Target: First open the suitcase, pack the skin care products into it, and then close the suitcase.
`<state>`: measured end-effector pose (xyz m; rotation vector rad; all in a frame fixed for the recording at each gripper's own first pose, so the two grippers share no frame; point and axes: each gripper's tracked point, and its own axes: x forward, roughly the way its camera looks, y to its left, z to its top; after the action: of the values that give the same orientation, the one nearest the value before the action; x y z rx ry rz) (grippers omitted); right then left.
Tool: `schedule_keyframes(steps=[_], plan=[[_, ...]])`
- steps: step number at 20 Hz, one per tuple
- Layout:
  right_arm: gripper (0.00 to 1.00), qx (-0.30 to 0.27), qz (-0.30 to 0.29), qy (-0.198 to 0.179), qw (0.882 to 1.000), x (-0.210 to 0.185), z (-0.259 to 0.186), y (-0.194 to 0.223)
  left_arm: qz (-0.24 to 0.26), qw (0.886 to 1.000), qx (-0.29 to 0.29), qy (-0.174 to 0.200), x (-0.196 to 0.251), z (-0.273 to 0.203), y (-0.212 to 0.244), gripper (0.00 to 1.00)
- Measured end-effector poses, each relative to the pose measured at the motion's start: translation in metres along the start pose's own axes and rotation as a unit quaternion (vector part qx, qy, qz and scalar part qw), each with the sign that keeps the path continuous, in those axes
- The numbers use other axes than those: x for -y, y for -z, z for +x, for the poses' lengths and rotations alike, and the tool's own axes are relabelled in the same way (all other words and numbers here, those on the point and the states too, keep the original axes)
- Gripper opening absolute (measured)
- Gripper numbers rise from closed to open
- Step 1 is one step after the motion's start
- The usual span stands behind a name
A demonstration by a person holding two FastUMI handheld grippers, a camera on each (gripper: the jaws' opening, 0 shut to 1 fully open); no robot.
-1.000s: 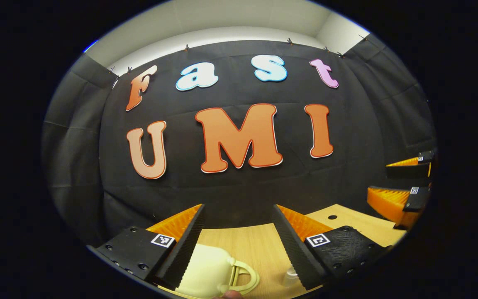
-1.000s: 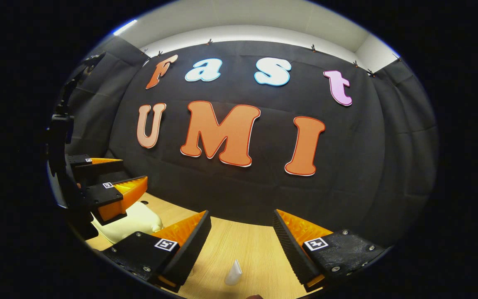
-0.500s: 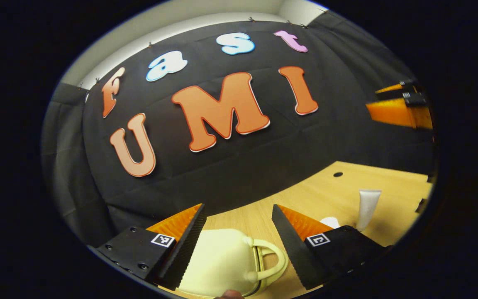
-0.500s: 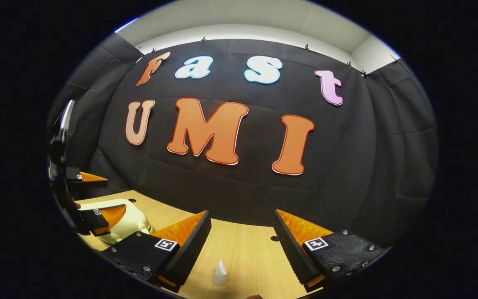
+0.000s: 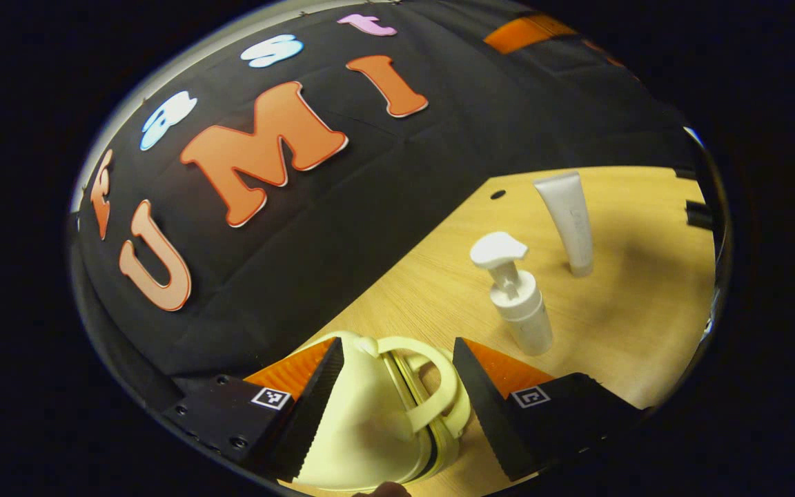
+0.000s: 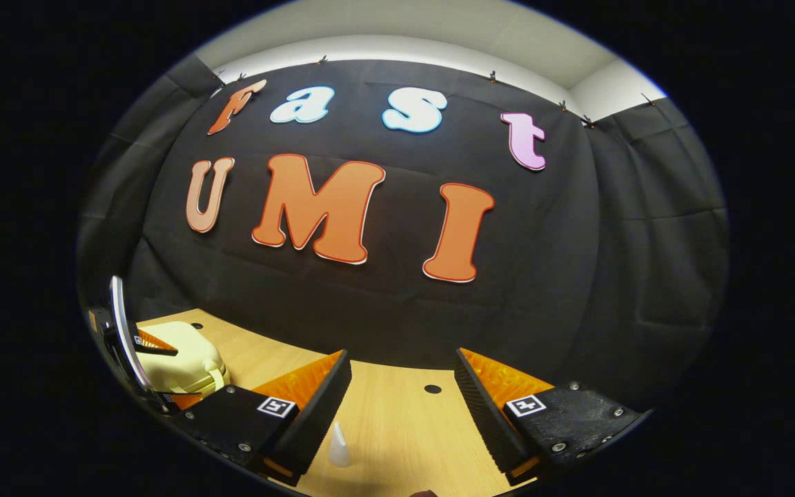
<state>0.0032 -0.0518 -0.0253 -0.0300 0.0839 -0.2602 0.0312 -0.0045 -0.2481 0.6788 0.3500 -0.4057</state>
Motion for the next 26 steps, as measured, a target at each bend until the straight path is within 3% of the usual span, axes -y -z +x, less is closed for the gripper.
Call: schedule_keyframes(steps=[9, 13, 17, 18, 21, 22, 26], plan=[[0.95, -0.011, 0.002, 0.015, 1.000, 0.014, 0.000, 0.010, 0.129, 0.990, -0.046, -0.016, 0.021, 0.015, 0.040, 0.98], [0.95, -0.010, 0.003, 0.012, 1.000, 0.014, -0.001, 0.013, 0.173, 0.982, -0.059, -0.042, 0.015, 0.022, 0.051, 0.97], [0.95, -0.011, 0.006, 0.005, 1.000, 0.010, -0.001, 0.014, 0.237, 0.967, -0.076, -0.047, 0.018, 0.034, 0.059, 0.79], [0.95, -0.010, 0.005, 0.005, 1.000, 0.011, -0.001, 0.014, 0.242, 0.966, -0.078, -0.037, 0.024, 0.032, 0.058, 0.58], [0.95, -0.011, 0.003, 0.002, 1.000, 0.009, -0.003, 0.015, 0.245, 0.966, -0.067, -0.044, 0.021, 0.026, 0.052, 0.19], [0.95, -0.011, 0.003, 0.002, 1.000, 0.008, -0.002, 0.016, 0.231, 0.970, -0.066, -0.042, 0.019, 0.024, 0.051, 0.15], [0.95, -0.015, 0.002, -0.005, 1.000, 0.000, -0.005, 0.017, 0.164, 0.983, -0.047, -0.062, -0.013, 0.006, 0.033, 0.15]])
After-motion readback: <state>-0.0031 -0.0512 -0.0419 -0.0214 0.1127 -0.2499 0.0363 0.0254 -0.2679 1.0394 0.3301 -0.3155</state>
